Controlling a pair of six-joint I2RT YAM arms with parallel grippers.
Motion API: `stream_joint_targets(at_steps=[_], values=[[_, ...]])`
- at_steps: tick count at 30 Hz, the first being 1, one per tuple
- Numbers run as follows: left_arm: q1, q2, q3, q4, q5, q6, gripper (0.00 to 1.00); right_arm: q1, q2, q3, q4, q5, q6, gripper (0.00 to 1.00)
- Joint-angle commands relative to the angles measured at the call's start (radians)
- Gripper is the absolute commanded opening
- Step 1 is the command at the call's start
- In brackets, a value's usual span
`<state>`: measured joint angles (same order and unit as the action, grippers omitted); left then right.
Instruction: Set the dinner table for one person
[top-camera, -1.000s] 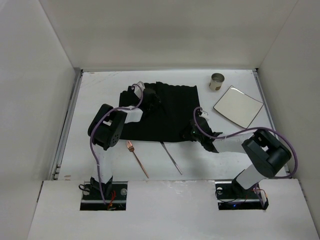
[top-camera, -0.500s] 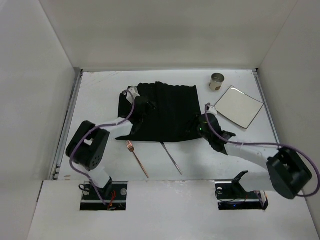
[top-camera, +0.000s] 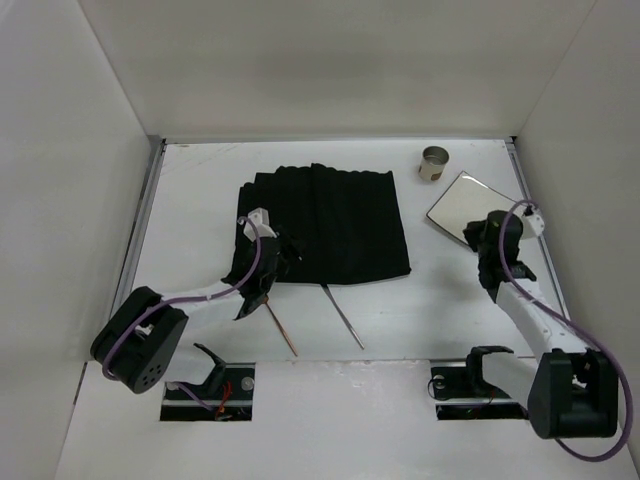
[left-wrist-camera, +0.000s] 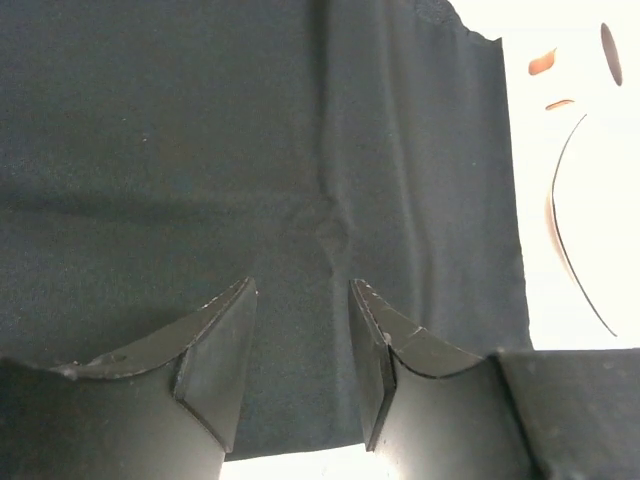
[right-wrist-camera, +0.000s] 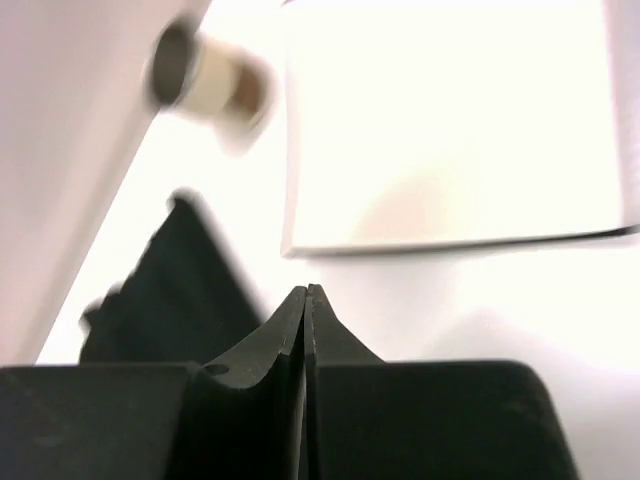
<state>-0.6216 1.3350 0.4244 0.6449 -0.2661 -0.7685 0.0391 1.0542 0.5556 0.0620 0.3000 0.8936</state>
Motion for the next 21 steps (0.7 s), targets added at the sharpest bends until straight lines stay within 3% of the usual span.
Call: stream_joint_targets(at_steps=[1, 5, 9, 14, 21], values=[[-0.017, -0.008, -0.016, 0.142, 0.010, 0.018, 0.40, -0.125, -0.022, -0.042, 0.009, 0.019, 0.005, 0.13], [-0.049, 0.013, -0.032, 0.180, 0.010, 0.024, 0.41, -0.265, -0.025, -0.081, 0.004, -0.005, -0.010, 0.41], [-0.051, 0.006, -0.041, 0.180, 0.005, 0.024, 0.41, -0.351, -0.005, -0.114, 0.021, -0.016, -0.016, 0.54], [-0.045, 0.010, -0.056, 0.205, -0.001, 0.014, 0.42, -0.403, 0.148, -0.091, 0.128, -0.111, 0.001, 0.58], [-0.034, 0.007, -0.064, 0.208, -0.002, 0.009, 0.43, -0.430, 0.302, -0.140, 0.317, -0.252, 0.096, 0.53]])
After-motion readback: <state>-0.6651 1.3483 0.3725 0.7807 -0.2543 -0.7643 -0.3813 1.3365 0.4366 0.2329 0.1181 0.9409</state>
